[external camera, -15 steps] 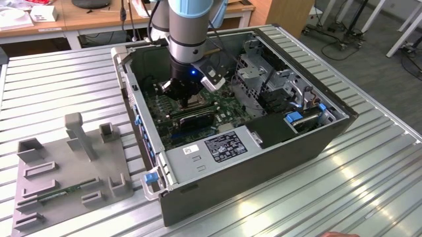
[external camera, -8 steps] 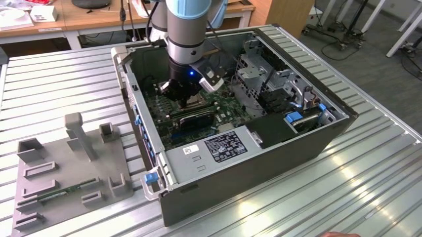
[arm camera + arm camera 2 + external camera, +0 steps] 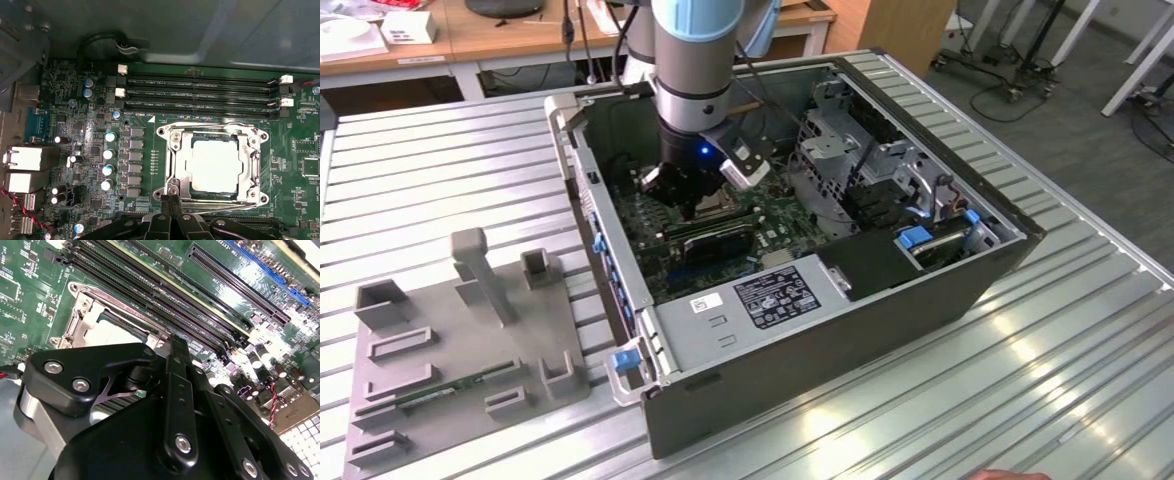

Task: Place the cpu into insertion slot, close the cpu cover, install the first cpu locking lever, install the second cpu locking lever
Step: 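Install the second cpu locking lever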

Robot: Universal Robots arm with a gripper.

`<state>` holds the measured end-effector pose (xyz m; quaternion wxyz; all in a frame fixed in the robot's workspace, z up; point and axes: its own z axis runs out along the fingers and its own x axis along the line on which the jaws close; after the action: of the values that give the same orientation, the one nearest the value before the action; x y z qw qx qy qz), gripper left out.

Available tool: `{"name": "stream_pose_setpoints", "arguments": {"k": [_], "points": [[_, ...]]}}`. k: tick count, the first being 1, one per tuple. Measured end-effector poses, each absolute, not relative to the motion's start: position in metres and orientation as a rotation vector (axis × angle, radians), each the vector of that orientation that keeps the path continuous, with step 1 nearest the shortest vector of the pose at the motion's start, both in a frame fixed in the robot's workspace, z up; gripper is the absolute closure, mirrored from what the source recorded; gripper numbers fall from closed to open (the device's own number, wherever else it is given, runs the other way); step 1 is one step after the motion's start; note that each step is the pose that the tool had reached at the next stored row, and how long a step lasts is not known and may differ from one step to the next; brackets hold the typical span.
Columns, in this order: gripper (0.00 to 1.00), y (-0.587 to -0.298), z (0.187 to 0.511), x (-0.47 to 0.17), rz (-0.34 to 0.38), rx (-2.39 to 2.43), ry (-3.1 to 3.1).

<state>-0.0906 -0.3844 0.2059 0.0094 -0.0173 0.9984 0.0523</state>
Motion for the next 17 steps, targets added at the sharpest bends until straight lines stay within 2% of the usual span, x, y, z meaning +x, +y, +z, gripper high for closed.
{"name": "stream_pose_setpoints", "arguments": {"k": [17], "points": [[0.89, -0.3845, 0.2021, -0.0919, 0.163, -0.044, 3.118]]}}
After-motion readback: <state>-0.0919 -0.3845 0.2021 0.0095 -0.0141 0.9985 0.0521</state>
